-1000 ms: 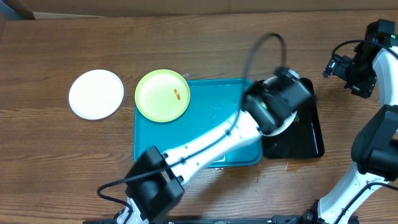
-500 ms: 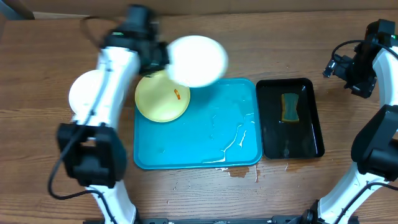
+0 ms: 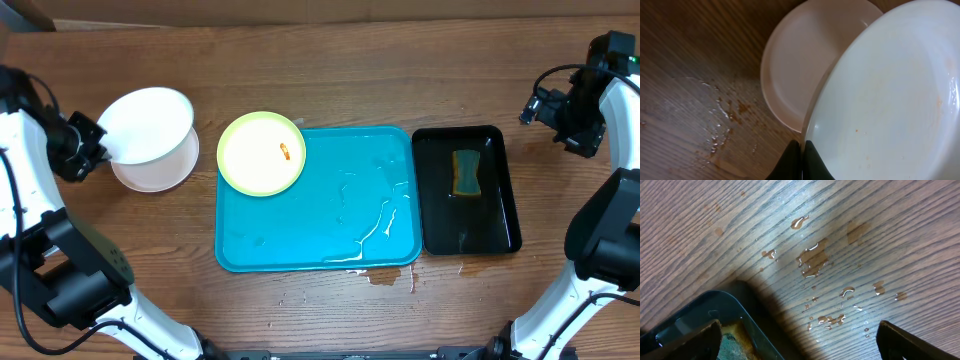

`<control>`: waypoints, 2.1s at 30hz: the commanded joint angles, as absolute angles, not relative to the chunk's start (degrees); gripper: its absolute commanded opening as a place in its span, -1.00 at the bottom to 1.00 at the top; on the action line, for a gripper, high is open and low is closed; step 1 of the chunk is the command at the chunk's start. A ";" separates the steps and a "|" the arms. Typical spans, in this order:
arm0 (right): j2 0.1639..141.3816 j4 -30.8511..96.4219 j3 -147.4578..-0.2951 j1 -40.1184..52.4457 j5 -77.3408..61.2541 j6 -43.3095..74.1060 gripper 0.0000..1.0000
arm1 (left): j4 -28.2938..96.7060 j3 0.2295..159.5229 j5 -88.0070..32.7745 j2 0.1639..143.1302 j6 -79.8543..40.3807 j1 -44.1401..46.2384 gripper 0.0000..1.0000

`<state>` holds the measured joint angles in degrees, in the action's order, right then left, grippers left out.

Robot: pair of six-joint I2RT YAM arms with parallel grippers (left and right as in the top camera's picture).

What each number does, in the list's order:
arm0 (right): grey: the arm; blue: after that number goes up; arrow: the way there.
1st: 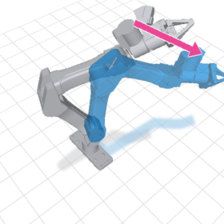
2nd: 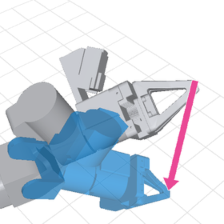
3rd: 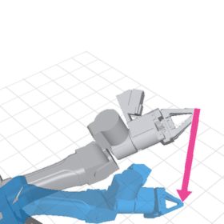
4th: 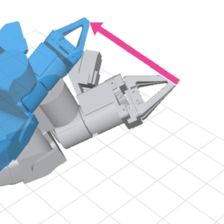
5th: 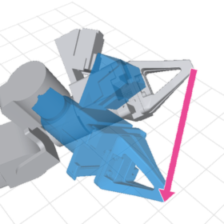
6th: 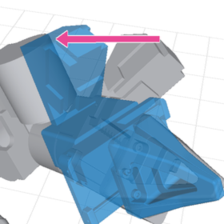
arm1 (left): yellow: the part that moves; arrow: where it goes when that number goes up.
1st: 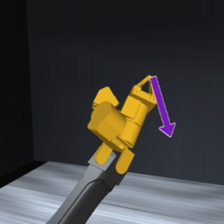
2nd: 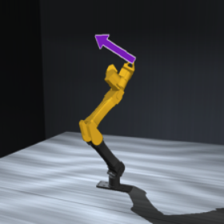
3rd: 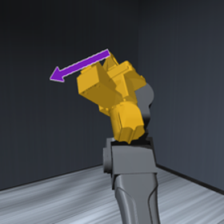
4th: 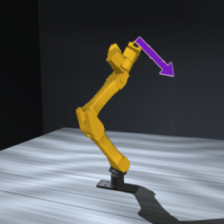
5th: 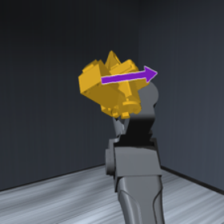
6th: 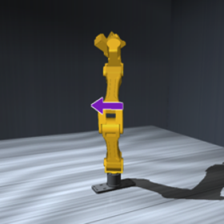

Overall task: Clean dirty plates on tray and stack at the side
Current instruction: 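Carry the white plate left and stack it on the cleaned plate, then move the left gripper to the yellow plate rim and grasp it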

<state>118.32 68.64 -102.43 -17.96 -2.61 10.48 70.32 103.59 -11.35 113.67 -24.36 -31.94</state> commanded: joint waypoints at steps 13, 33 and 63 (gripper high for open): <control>116.71 68.60 -103.15 -18.02 -2.61 10.70 1.00 | 63.13 96.36 -0.45 111.26 -26.44 -28.95 -0.92; 116.71 68.60 -103.15 -18.02 -2.61 10.70 1.00 | 58.22 92.49 0.25 111.26 -26.98 -28.82 0.47; 116.71 68.60 -103.15 -18.02 -2.61 10.70 1.00 | 61.19 90.41 -2.28 111.26 -13.93 -1.85 0.18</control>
<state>118.32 68.64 -102.43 -17.98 -2.61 10.48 61.73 91.00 -6.57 113.03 -13.52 -2.31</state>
